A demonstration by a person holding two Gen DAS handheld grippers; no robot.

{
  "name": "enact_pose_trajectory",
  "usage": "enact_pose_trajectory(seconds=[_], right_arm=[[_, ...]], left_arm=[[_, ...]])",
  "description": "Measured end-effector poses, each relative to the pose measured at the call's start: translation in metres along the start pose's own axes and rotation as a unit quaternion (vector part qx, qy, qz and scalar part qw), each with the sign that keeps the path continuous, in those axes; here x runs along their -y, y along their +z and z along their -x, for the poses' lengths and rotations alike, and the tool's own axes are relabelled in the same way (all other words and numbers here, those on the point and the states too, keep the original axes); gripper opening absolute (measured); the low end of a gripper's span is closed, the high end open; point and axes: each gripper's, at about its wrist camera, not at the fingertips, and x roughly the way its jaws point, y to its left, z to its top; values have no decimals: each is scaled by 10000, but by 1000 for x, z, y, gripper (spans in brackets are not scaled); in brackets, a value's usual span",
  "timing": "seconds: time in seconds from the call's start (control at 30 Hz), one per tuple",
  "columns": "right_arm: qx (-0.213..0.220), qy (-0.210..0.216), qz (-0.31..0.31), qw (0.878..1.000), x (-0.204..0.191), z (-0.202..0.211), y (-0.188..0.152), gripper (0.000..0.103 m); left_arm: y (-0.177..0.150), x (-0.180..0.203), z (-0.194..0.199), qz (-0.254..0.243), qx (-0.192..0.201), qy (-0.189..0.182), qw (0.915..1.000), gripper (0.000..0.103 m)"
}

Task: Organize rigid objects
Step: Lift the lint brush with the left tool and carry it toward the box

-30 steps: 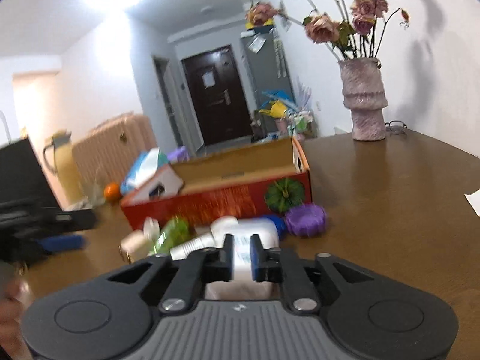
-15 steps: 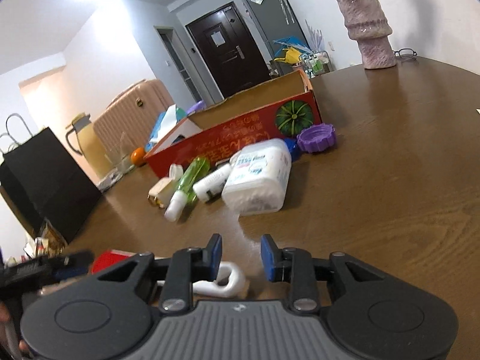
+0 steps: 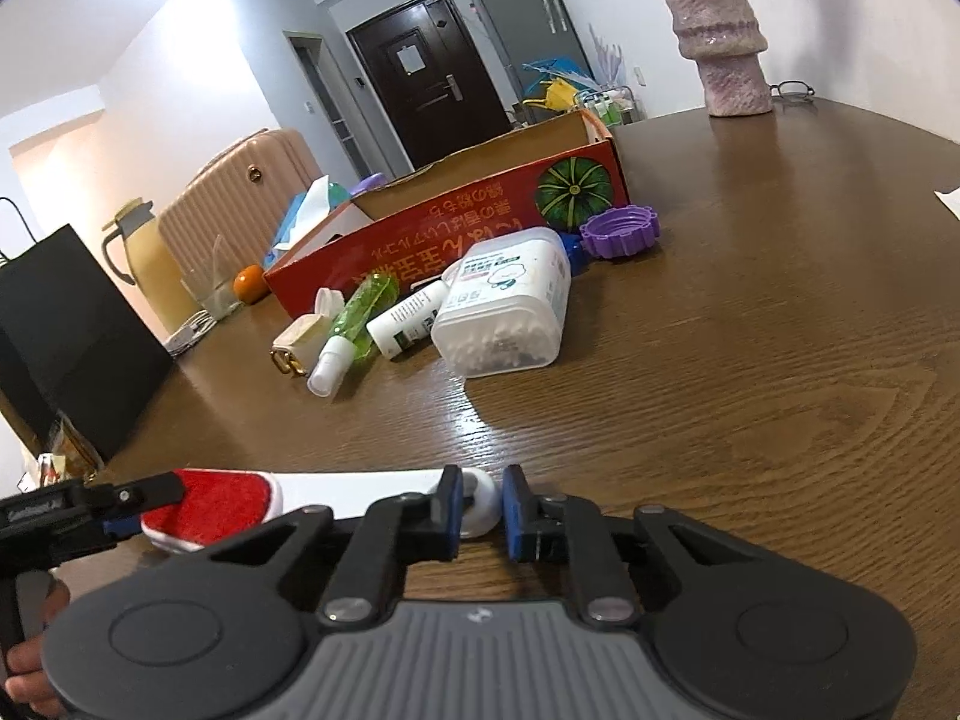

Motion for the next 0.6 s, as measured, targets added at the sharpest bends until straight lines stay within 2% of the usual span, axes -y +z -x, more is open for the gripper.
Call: enact_pose_trajectory(seconds=[0.17, 0.3, 0.43, 0.6], right_arm=[[180, 10, -314, 9993, 6, 11, 0, 15], [549, 42, -207, 9983, 1, 27, 17, 15], [889, 52, -69, 9960, 0, 29, 51, 15], [1268, 39, 193, 9917, 0, 11, 117, 15]], left_arm=[[0, 8, 14, 136, 286, -224, 9992, 54], [22, 25, 22, -3, 651, -422, 9970, 54], [60, 42, 12, -78, 837, -648, 9944, 54], [117, 64, -21, -291, 1028, -715, 9917, 54]])
